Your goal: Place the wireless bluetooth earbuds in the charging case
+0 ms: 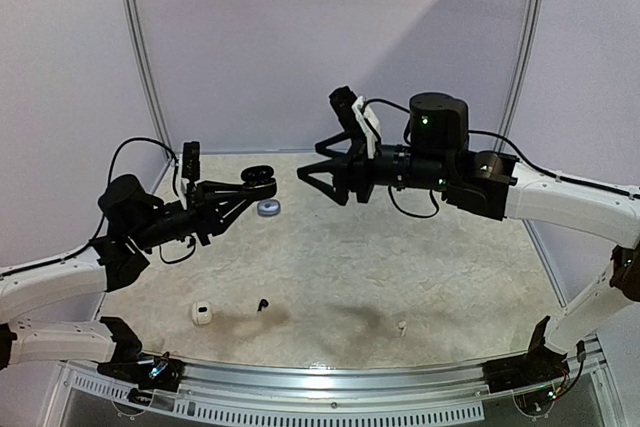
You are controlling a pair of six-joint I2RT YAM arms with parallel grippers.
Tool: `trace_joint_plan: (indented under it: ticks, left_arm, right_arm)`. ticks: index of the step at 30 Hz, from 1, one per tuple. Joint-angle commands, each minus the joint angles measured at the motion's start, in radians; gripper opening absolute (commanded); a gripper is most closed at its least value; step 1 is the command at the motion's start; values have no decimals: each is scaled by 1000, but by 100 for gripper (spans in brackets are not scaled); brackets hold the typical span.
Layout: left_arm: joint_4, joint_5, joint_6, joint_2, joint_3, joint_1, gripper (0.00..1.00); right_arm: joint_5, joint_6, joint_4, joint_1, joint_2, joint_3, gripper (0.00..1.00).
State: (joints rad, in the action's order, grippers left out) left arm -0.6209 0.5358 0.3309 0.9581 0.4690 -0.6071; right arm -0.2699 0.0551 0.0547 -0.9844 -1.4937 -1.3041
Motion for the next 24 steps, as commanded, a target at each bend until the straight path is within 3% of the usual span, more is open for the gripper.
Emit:
trace_joint_plan:
  ticks: [1, 10, 18, 21, 24]
  left_arm:
    - [-233, 194, 168, 75, 37, 10, 0]
    - [-285, 263, 120, 129, 92, -12, 0]
    - [-287, 231, 116, 135, 94, -25, 0]
    - [-218, 137, 111, 107, 98, -14, 0]
    - [-62, -30, 52, 45, 100, 4, 0]
  right_arm:
    - [-156, 141, 152, -8, 3, 54, 72]
    - [-228, 176, 213, -15, -74, 48, 56]
    - [-219, 157, 190, -25, -88, 33, 57]
    - [-100, 161, 73, -25, -102, 8, 60]
    - [163, 243, -145, -27, -143, -49, 58]
